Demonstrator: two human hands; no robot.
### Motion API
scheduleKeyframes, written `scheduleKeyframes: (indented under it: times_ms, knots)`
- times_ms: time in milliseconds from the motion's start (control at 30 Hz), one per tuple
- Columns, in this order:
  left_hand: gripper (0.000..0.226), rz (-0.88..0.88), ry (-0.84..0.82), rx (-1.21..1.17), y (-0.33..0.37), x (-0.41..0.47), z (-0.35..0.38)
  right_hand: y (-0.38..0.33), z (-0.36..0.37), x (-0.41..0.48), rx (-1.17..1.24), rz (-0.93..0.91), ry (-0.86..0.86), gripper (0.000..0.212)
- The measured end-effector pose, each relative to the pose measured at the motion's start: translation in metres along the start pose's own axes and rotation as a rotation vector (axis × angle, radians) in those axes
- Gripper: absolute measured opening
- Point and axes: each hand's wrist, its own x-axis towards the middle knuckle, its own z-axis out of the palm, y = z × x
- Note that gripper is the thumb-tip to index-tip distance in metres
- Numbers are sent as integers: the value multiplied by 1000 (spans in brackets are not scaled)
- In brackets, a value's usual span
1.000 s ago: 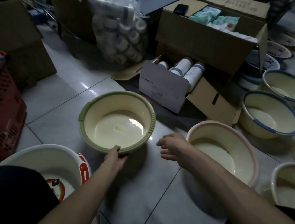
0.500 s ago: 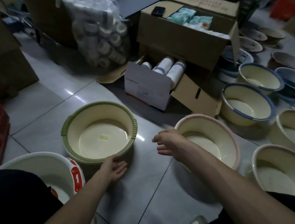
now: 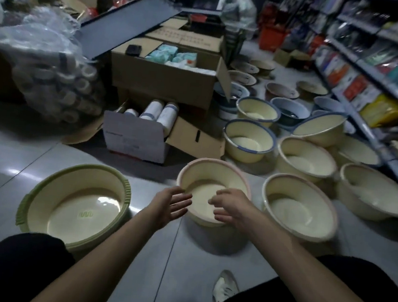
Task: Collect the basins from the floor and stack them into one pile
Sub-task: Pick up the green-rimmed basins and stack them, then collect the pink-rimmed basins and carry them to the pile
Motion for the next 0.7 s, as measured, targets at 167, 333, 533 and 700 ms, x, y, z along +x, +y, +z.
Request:
scheduleKeyframes:
  times_ms: [167, 333, 533, 700]
  knots:
    - [30, 68, -85, 176, 6, -27, 38, 25, -74, -25, 39, -20, 115, 39]
    - [23, 168, -113, 412, 4, -63, 71, 43, -133, -36, 127, -52, 164, 44]
    - [18, 260, -227, 849, -2, -76, 127, 101, -173, -38, -56, 68, 243, 18]
    - [7, 411, -359, 1266, -4, -41, 167, 67, -207, -34, -263, -101, 282, 26]
